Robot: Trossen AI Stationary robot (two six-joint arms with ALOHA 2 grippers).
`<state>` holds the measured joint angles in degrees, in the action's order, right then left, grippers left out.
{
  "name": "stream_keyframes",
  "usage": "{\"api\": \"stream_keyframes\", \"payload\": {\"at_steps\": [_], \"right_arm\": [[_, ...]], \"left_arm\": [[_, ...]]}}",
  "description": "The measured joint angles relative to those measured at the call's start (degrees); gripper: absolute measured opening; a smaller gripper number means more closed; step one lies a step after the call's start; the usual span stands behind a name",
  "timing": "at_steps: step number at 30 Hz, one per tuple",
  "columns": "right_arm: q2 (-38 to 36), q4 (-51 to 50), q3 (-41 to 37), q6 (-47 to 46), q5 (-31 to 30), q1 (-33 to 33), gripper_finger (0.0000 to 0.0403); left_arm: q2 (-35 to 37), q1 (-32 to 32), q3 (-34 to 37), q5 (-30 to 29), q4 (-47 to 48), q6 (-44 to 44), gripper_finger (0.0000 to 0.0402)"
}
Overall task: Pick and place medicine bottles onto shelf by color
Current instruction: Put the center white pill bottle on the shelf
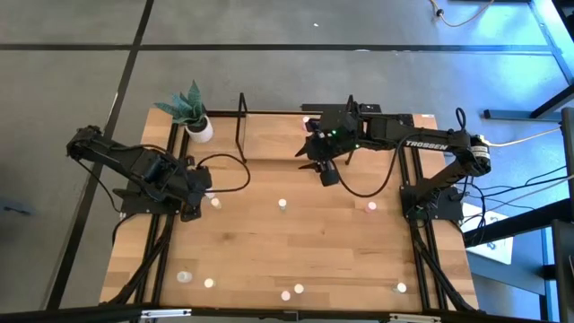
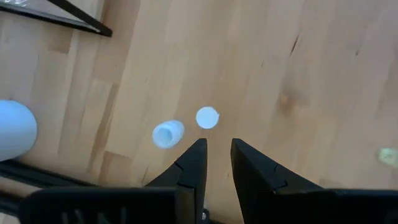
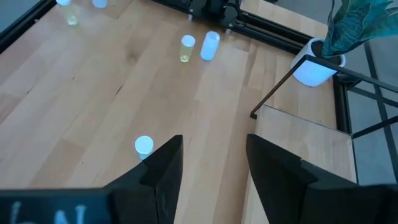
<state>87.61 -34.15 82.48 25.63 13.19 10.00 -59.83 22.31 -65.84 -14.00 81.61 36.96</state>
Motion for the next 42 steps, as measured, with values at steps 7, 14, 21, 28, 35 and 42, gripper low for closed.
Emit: {"api": "stream_keyframes", "payload": {"at_steps": [7,14,21,28,35,42], "right_arm": [[0.0,0.0,0.0,0.0,0.0,0.0,0.0179],[0.0,0.0,0.0,0.0,0.0,0.0,0.0179],[0.0,0.0,0.0,0.0,0.0,0.0,0.0179],[0.0,0.0,0.0,0.0,0.0,0.0,0.0179],[0.0,0.0,0.0,0.0,0.0,0.0,0.0179],[0.0,0.0,0.0,0.0,0.0,0.0,0.0179]], "left_arm": [[0.0,0.0,0.0,0.0,0.3,0.2,0.0066],[0.0,0.0,0.0,0.0,0.3,0.6,0.0066],[0.0,0.0,0.0,0.0,0.2,3.4,0.0066],[-0.1,0.0,0.5,0.3,-0.4,4.5,0.007],[-0.2,0.0,2.7,2.2,-2.2,3.8,0.0146],[-0.2,0.0,2.8,1.3,-2.8,3.4,0.0249]]}}
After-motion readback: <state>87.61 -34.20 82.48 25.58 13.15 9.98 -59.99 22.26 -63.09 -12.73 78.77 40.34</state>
